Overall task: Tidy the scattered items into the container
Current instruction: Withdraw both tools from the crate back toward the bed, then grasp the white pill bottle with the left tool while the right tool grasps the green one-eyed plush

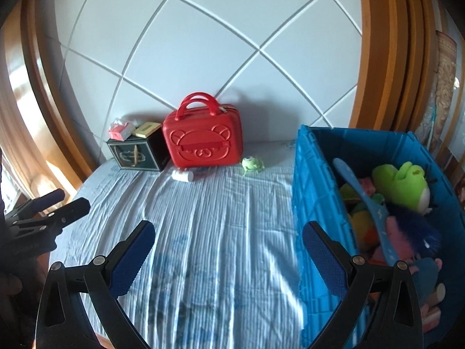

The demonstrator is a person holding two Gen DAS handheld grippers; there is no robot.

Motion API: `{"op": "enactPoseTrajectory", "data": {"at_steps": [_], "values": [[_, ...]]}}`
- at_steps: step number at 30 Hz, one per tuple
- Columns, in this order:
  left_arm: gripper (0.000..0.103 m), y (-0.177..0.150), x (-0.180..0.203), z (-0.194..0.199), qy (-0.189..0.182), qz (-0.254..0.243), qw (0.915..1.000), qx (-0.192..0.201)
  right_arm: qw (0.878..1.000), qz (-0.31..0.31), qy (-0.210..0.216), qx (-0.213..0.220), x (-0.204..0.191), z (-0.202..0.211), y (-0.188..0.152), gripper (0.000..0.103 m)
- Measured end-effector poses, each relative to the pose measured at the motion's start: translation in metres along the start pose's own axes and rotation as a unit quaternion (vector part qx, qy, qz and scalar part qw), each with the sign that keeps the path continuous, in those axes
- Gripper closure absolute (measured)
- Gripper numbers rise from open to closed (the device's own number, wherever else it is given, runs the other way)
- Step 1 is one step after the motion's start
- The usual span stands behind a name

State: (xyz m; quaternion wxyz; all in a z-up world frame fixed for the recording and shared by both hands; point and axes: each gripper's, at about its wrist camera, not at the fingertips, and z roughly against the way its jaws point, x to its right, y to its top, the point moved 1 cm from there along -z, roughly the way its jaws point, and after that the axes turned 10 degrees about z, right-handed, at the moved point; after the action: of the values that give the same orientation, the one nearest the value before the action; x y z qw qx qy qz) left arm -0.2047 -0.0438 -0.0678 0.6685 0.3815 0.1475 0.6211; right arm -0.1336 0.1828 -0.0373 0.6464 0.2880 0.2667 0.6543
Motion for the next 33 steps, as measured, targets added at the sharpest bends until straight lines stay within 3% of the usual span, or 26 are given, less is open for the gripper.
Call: {"op": "enactPoseTrajectory", "data": {"at_steps": [11, 16, 25, 33], "values": [[0.003, 0.011, -0.083, -0.066, 0.011, 0.033, 0.9991, -0.022, 0.997, 0.043, -0.043, -0.046, -0.041, -0.096, 0.021, 0.0], [0.003, 0.009, -0.107, -0.117, 0.05, 0.042, 0.9976, -0.024, 0.996, 0.035, -0.058, -0.051, -0.02, -0.167, 0.02, 0.0], [0.003, 0.011, -0.126, -0.225, 0.111, 0.048, 0.9925, -0.014, 0.998, -0.003, -0.045, -0.048, 0.026, -0.296, 0.023, 0.0], [0.003, 0.026, -0.131, -0.328, 0.126, 0.062, 0.9901, -0.008, 0.996, -0.02, -0.037, -0.073, 0.044, -0.414, 0.03, 0.0]]}}
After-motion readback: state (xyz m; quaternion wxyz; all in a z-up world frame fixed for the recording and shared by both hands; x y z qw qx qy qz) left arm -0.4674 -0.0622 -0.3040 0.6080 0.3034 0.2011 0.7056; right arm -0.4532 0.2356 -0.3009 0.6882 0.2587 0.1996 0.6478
